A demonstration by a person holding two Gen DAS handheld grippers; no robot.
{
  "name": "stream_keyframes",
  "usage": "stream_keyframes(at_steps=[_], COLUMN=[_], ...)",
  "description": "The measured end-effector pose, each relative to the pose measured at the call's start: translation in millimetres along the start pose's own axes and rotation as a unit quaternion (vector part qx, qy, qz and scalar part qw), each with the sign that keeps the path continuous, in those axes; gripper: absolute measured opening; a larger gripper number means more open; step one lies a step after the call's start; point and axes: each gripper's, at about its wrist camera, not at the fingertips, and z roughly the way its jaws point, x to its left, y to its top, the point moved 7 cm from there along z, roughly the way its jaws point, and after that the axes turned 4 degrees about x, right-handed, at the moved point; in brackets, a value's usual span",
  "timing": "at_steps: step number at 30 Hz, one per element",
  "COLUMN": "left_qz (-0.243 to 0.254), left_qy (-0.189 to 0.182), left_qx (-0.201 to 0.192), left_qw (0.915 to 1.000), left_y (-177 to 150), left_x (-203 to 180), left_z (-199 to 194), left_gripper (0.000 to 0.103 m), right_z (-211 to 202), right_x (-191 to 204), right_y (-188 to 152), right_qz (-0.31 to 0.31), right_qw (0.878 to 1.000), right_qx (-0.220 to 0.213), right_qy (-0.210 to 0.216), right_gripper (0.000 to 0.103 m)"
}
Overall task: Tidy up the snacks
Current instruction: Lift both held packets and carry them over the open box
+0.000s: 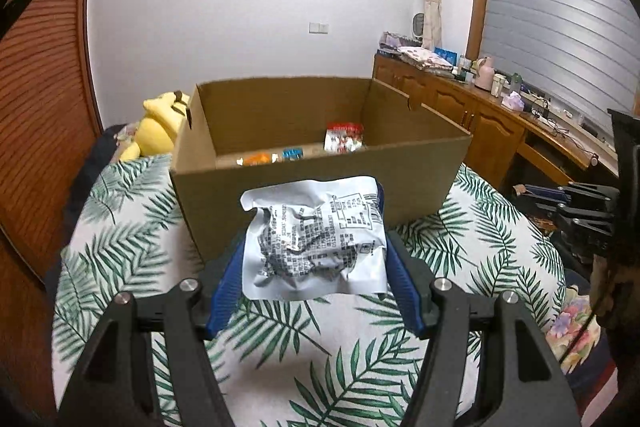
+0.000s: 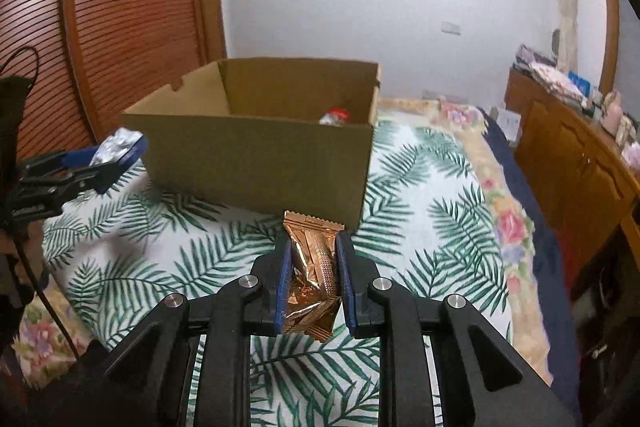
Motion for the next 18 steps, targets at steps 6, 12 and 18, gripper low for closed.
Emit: stream_keyframes(at_steps=[6, 12, 18], left_qz=[0.006, 0.010, 0.012], left_qy=[0.004, 0.010, 0.013], left_qx=[-0.015, -0.029, -0.029], left_qw=[0.9999, 0.9995, 0.9994], left_y=[21, 48, 67], left_x=[2, 6, 10], left_z=[-6, -2, 15], left_gripper=[0.065, 0.065, 0.065], right_z=[-15, -20, -11], right_x=[12, 20, 27], right_y=[23, 54, 74], right_qz=[-0.026, -0.046, -0.061], right_qw=[0.999, 0.998, 0.997], right_qx=[-0.019, -0.035, -0.042], right_qy=[-0.002, 0.000, 0.004], right_gripper=[0.020, 0.020, 0.020])
